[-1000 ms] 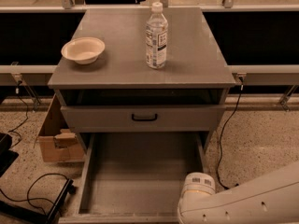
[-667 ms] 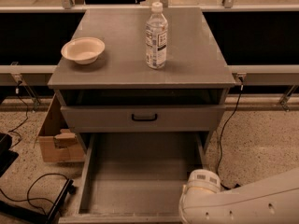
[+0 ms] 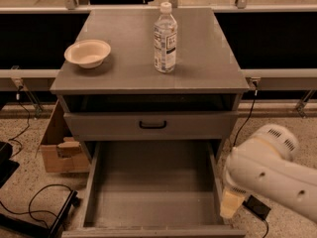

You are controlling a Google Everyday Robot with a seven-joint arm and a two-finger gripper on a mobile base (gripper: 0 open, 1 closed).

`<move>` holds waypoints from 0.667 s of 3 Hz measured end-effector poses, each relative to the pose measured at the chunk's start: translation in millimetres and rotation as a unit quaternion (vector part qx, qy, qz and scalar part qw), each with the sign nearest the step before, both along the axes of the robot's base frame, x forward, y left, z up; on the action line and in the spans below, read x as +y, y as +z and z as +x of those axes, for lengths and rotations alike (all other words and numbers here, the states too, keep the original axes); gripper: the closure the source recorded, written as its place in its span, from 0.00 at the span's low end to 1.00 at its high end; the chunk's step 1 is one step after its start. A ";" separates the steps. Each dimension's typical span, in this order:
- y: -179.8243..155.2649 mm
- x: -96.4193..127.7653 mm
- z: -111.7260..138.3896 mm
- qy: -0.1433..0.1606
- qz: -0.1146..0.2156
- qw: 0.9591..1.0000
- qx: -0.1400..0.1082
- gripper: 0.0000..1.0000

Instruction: Open middle drawer

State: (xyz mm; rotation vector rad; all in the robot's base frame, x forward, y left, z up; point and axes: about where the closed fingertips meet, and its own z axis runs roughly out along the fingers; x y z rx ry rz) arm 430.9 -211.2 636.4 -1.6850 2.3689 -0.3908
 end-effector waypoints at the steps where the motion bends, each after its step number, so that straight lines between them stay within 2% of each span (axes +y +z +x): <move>1: 83.3 -22.3 5.5 -0.035 0.017 0.999 0.000 0.00; 2: 158.5 -8.0 5.8 0.025 0.036 0.998 0.033 0.00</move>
Offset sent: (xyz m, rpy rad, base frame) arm -0.0026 -0.0017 0.2169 0.0295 0.1747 0.3388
